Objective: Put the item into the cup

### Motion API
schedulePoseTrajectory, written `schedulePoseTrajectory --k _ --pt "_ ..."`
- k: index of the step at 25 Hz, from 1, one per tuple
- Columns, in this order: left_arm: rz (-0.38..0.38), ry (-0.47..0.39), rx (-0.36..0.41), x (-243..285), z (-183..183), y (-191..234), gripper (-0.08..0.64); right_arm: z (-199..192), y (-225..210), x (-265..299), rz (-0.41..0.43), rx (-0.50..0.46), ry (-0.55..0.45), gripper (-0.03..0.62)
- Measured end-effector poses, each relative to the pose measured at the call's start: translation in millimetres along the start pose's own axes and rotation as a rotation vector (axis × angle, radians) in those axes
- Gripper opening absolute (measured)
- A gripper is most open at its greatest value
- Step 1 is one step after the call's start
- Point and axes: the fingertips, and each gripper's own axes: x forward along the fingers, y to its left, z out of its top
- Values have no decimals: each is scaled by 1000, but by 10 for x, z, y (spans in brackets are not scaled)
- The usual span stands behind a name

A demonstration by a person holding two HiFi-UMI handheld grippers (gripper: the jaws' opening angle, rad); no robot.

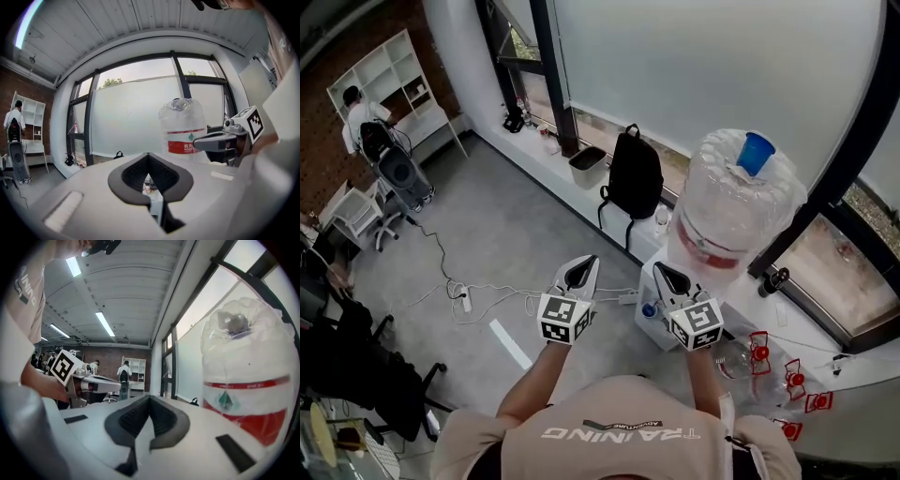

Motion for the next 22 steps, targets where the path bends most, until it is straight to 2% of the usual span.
schedulePoseTrajectory --k 9,22 --pt "-6 -43 38 9 303 60 8 202 -37 68 -4 -42 -2 11" --pt "11 -18 5 -74 132 -13 8 74 5 18 1 -49 26 11"
